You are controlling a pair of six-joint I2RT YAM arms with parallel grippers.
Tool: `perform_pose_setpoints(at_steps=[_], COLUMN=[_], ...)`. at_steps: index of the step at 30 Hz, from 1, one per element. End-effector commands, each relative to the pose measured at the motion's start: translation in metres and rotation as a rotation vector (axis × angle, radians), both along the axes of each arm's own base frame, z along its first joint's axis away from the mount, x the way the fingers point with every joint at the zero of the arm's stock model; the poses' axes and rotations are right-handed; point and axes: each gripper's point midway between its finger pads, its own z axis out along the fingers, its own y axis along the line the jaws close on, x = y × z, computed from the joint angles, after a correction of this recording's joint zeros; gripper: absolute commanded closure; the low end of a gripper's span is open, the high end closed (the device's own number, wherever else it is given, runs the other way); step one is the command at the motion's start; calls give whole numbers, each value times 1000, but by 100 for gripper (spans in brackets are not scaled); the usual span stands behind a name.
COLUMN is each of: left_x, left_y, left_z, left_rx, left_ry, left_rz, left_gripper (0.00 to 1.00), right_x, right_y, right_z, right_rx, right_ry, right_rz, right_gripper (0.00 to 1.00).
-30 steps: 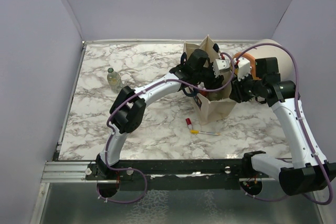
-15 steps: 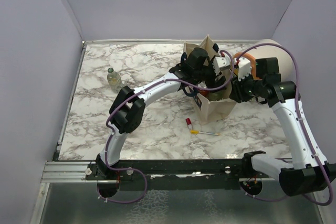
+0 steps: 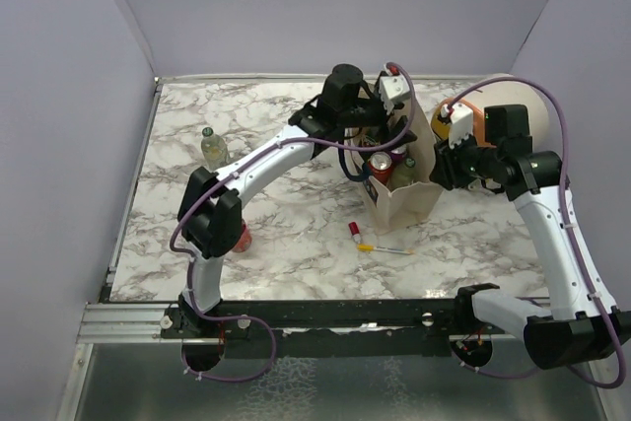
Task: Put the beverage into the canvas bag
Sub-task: Place the drink in the canvas bag, then pick up the drink from the center of the board.
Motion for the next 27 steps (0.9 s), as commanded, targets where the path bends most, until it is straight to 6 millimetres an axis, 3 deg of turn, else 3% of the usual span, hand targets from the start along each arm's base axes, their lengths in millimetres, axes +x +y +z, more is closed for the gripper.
perform_pose_setpoints(at_steps=[1,6,9,11,15,23,27], left_x=[-2,-4,-10,-14,-10,9,1], left_y=[25,58,90,110,164,296,349], left_z=[47,69,90,95,87,57,37], left_rx=[-51,1,25,63,144,255,323], left_ry=[-49,-140,-200,-235,-229,-149,-86], left_rz=[36,110,176,216,352,751,888], left_gripper=[8,3,2,1,1,1,1], right_x=[9,16,18,18,20,40,47], right_y=[12,15,16,16,17,27,30], right_z=[25,30,29,28,29,29,33], right_rx=[57,76,83,89,100,150,158], right_ry=[-64,-73,-71,-67,-71,-86,-69], right_rz=[49,47,36,29,24,32,37], right_gripper=[68,67,66,66,62,58,58])
